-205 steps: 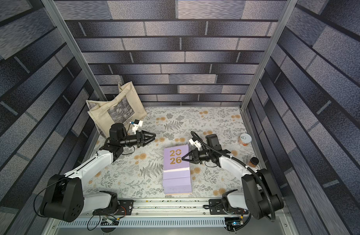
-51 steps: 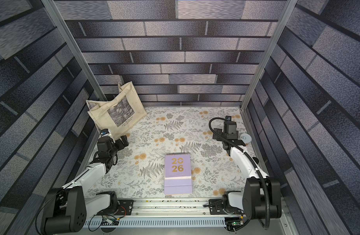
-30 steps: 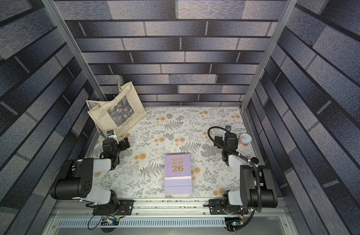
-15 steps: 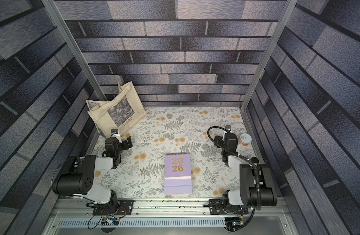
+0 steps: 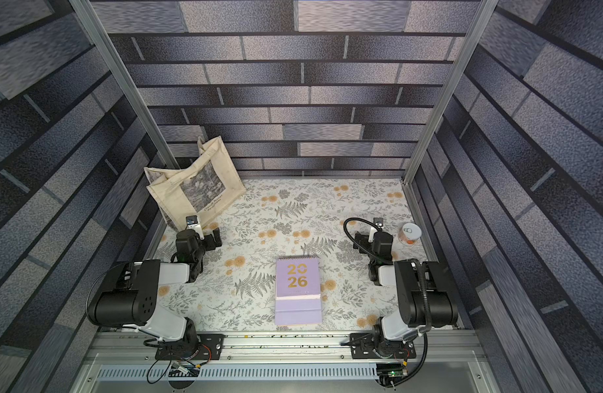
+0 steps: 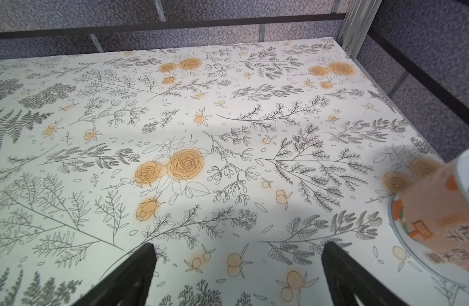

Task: Stack the calendars
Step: Reset both arms

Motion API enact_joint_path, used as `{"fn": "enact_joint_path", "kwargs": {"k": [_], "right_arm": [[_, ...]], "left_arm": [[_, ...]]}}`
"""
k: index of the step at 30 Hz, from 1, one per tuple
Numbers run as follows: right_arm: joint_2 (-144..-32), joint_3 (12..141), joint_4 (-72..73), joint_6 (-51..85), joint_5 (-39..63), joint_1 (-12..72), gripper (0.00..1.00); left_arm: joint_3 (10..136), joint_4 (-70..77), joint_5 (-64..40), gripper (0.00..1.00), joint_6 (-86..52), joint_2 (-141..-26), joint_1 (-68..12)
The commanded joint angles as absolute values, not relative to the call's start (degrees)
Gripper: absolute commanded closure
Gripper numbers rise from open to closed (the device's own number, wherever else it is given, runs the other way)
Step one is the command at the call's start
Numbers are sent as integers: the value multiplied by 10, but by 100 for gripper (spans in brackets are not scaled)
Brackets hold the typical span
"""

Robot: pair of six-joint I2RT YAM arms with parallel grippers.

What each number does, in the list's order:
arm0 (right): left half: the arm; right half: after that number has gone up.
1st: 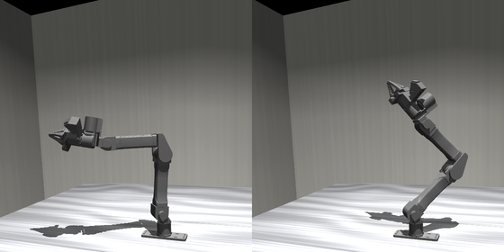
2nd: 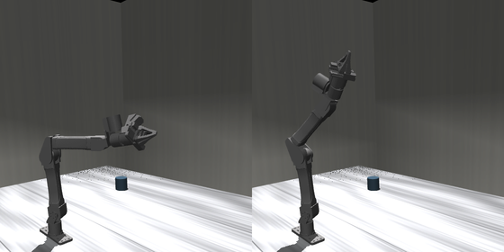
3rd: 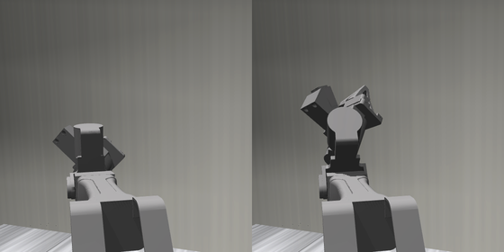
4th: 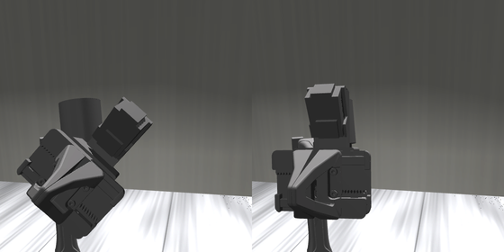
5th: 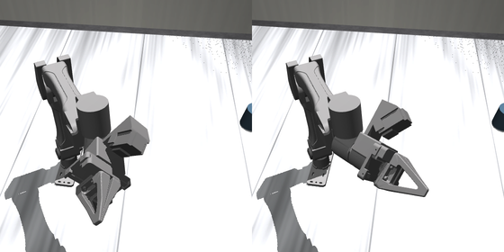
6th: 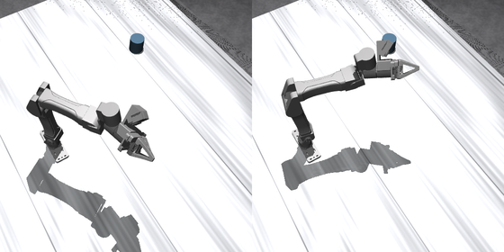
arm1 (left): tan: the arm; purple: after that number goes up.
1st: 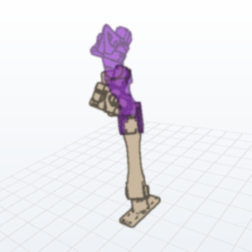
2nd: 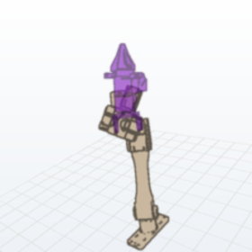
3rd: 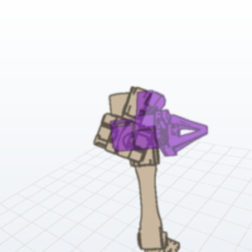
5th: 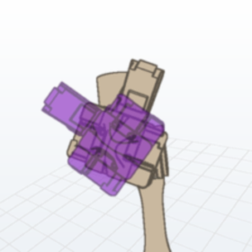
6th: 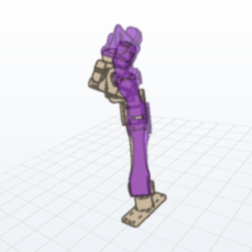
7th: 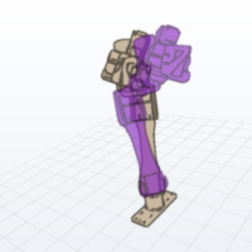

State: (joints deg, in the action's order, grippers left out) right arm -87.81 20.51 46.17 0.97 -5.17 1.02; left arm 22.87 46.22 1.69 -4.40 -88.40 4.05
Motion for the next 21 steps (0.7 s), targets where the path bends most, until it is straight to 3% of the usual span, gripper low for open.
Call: {"fn": "enact_joint_path", "kwargs": {"k": [1, 21], "right_arm": [[-882, 204, 529, 9, -41, 14, 0], [-876, 208, 513, 6, -38, 14, 0]], "left_arm": [[242, 469, 10, 0, -29, -885, 39], [242, 468, 9, 0, -31, -884, 40]]}}
